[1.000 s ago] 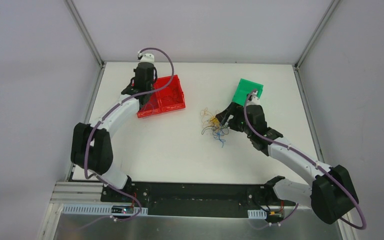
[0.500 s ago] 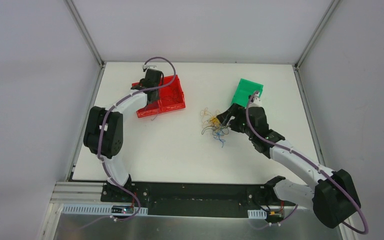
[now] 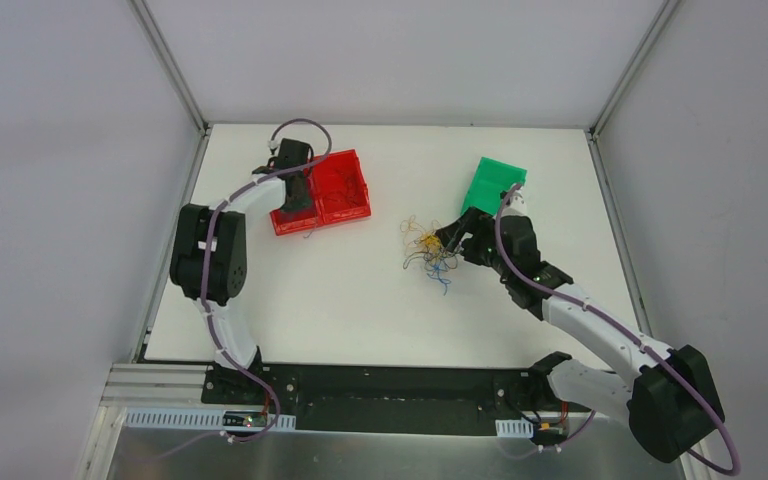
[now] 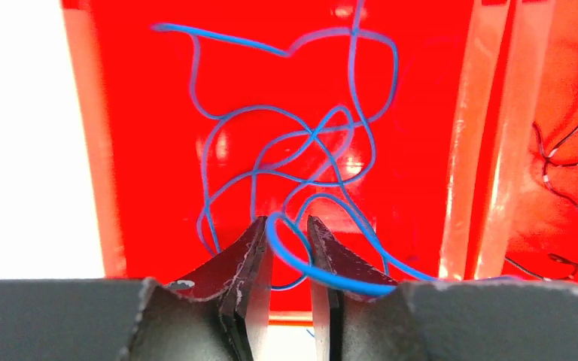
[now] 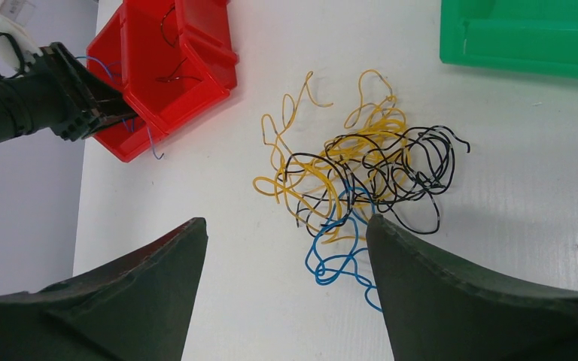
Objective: Untangle the cables
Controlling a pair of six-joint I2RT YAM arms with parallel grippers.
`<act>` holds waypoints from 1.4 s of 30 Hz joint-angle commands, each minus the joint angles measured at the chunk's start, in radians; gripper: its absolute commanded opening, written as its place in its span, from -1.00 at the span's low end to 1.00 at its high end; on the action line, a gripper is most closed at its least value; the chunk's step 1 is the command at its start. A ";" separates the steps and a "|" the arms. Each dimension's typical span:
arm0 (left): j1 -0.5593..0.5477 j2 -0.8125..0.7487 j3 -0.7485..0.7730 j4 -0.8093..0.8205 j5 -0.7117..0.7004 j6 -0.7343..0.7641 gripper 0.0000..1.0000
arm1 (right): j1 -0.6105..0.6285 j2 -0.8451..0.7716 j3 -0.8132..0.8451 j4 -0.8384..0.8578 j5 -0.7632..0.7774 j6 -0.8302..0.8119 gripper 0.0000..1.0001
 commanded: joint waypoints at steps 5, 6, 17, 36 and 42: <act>0.033 -0.199 0.075 -0.081 0.058 -0.044 -0.26 | 0.000 -0.028 0.000 0.039 0.019 0.009 0.62; 0.033 -0.219 0.075 -0.081 0.060 -0.039 -0.19 | -0.001 -0.028 0.000 0.040 0.017 0.011 0.63; 0.039 -0.317 0.100 -0.135 0.147 -0.038 0.04 | 0.000 -0.030 -0.002 0.040 0.017 0.009 0.63; 0.032 -0.494 -0.136 -0.186 0.012 -0.478 0.38 | 0.000 -0.044 -0.007 0.038 0.020 0.006 0.64; 0.030 -0.683 -0.399 0.009 0.020 -0.493 0.44 | 0.000 -0.051 -0.011 0.037 0.014 0.005 0.64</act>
